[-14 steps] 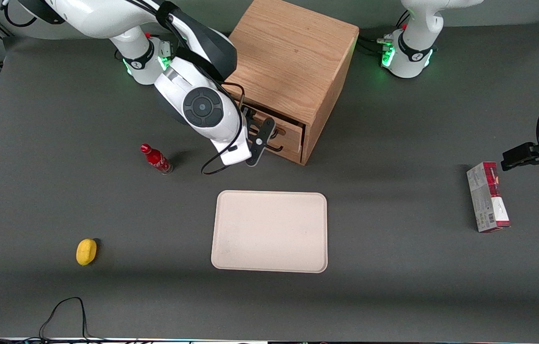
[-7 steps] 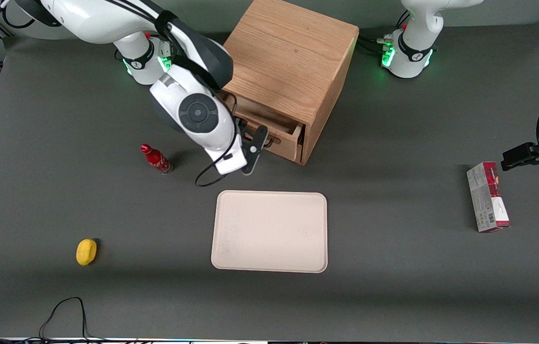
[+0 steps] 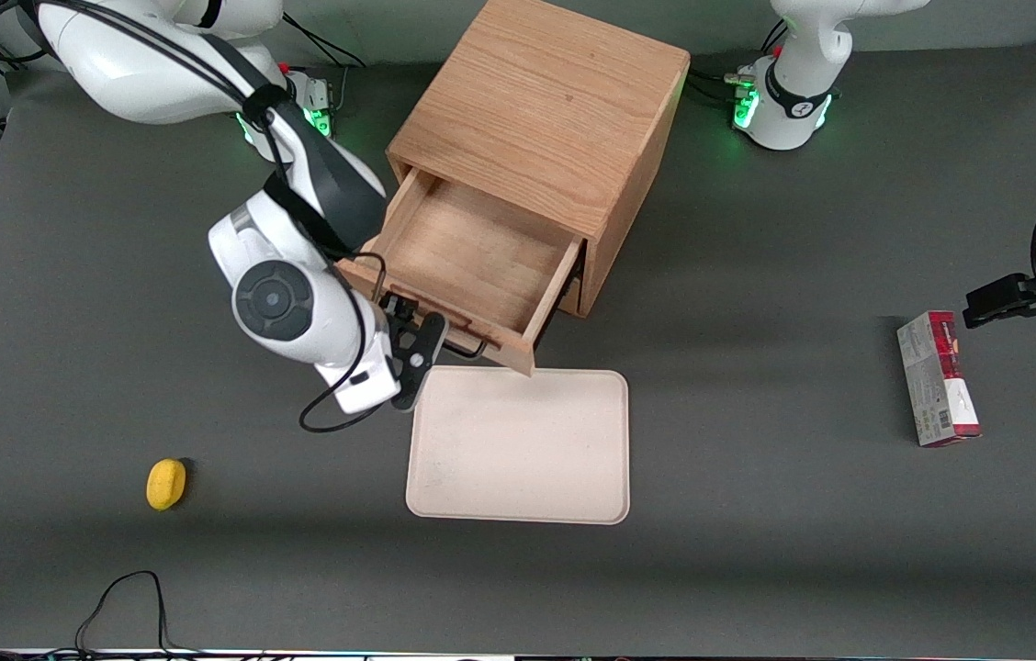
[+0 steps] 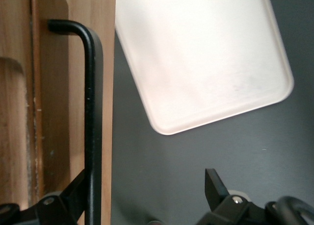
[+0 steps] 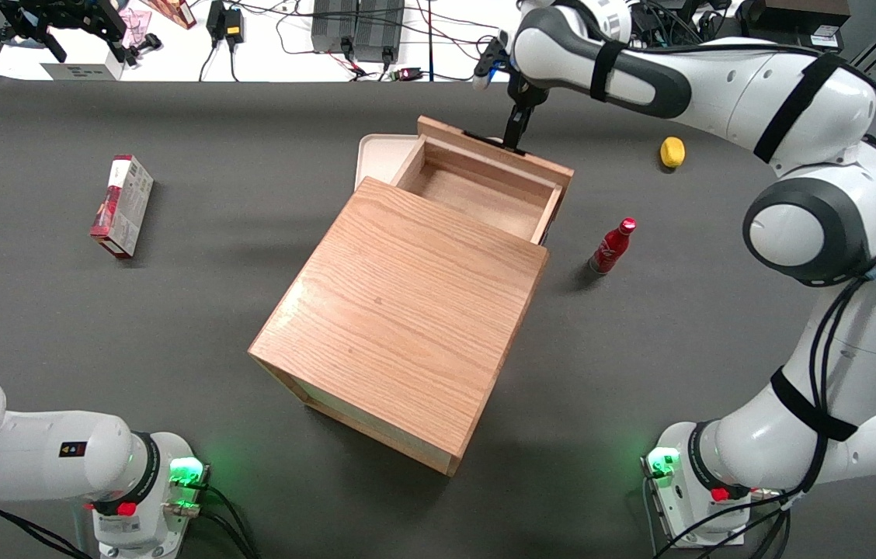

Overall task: Open upper drawer
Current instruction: 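Pull the handle outward with the right gripper, sliding the drawer open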

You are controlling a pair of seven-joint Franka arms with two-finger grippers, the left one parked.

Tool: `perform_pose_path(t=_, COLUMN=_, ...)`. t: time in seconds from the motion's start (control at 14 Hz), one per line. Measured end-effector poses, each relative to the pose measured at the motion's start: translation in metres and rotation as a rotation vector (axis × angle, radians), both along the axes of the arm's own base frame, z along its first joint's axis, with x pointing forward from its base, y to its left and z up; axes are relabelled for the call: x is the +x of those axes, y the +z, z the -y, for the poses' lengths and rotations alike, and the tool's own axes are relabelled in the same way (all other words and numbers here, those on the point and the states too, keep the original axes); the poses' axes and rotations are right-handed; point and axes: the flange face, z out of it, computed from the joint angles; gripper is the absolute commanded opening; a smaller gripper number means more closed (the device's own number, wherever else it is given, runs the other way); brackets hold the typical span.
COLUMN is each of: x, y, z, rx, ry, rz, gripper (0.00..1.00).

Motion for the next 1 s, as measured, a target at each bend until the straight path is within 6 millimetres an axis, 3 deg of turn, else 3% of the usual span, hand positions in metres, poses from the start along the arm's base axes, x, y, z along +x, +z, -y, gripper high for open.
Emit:
perform_pose_path(t=0.29, x=0.036, y=0.006, z=0.031, rx=0.013, ry=-0.063, rz=0.046, gripper=1.0)
perform_pose_path(t=0.57, x=0.052, y=0.026, z=0.049, rx=0.01, ry=-0.096, rz=0.101, gripper=1.0)
perform_pose_path(t=0.79, x=0.057, y=0.076, z=0.059, rx=0.014, ry=-0.11, rz=0.189, gripper=1.0)
perform_pose_path(t=1.0, x=0.048, y=0.127, z=0.064, rx=0.029, ry=-0.166, rz=0.249, gripper=1.0)
